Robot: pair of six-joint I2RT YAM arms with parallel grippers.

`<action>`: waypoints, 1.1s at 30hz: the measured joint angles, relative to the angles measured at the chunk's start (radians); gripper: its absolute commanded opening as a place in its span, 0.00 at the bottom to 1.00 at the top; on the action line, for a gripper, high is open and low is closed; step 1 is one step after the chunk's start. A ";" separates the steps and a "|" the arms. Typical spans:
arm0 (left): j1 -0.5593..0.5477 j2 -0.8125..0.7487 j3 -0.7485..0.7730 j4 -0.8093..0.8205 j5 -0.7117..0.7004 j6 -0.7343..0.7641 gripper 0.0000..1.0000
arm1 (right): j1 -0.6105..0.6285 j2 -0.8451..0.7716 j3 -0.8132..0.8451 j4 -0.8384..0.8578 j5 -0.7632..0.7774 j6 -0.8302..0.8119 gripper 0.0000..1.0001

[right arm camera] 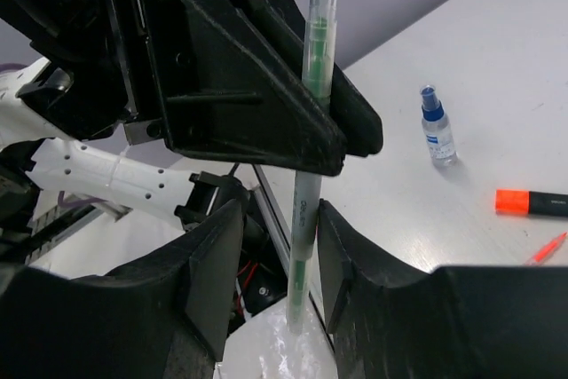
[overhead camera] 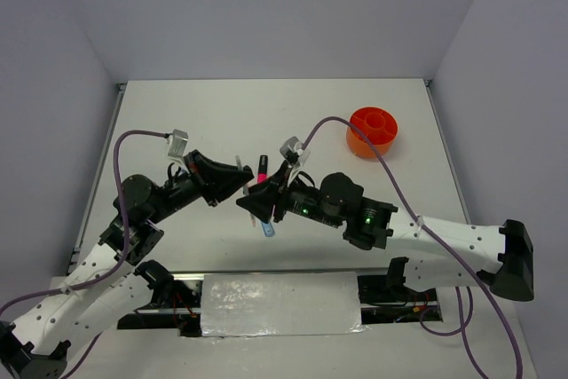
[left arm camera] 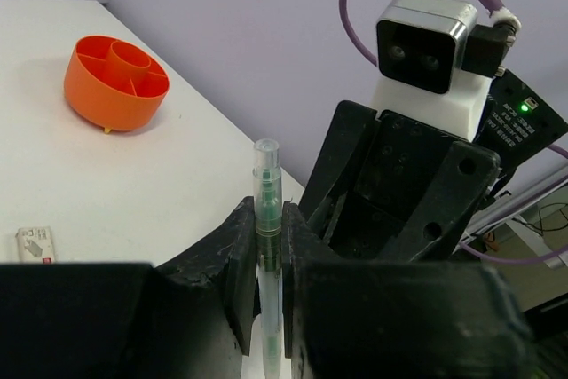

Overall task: Sort the stationery into containers
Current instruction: Close the pen cap on the pen.

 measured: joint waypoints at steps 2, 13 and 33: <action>0.001 0.003 0.000 0.008 0.013 -0.003 0.00 | 0.000 0.014 0.012 0.002 -0.003 -0.002 0.46; 0.002 -0.004 0.007 0.026 0.048 -0.023 0.30 | -0.002 0.054 0.045 0.010 -0.001 -0.020 0.00; 0.002 0.054 0.225 -0.148 -0.064 0.068 0.43 | 0.002 0.035 0.044 -0.010 0.006 -0.027 0.00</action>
